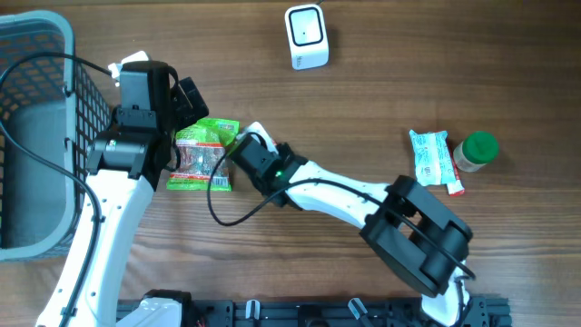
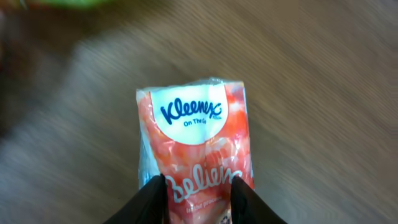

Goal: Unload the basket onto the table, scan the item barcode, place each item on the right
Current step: 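Reach the right gripper to the red Kleenex pack, then lower the right gripper and grasp the red Kleenex pack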

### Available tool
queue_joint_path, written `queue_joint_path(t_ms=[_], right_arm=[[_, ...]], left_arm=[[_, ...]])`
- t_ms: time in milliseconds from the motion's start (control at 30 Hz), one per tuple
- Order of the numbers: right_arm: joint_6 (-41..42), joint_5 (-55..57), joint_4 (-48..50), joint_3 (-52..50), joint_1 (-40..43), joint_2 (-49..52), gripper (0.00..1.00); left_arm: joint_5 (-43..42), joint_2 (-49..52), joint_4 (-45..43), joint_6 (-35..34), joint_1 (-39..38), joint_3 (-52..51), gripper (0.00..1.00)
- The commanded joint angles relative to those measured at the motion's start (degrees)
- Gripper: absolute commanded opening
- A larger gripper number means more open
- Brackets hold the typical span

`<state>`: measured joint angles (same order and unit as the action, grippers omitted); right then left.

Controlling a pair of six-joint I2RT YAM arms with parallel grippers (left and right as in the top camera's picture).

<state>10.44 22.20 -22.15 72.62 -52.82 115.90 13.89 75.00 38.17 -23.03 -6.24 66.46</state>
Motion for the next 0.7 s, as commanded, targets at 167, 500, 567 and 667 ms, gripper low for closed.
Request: queue_joint_path(t_ms=[167, 500, 567, 667], right_arm=[[4.7, 2.2, -8.5, -0.9, 1.0, -4.3, 0.36], [4.8, -7.2, -7.5, -0.9, 1.3, -15.7, 0.46], [5.6, -7.3, -8.5, -0.9, 1.3, -15.5, 0.47], [6.5, -8.6, -8.8, -0.9, 1.2, -14.1, 0.45]], left_arm=[[0.9, 0.0, -0.2, 0.3, 0.3, 0.6, 1.00], [0.9, 0.0, -0.2, 0.3, 0.3, 0.6, 1.00], [0.9, 0.0, -0.2, 0.3, 0.3, 0.6, 1.00], [0.9, 0.0, -0.2, 0.3, 0.3, 0.6, 1.00]])
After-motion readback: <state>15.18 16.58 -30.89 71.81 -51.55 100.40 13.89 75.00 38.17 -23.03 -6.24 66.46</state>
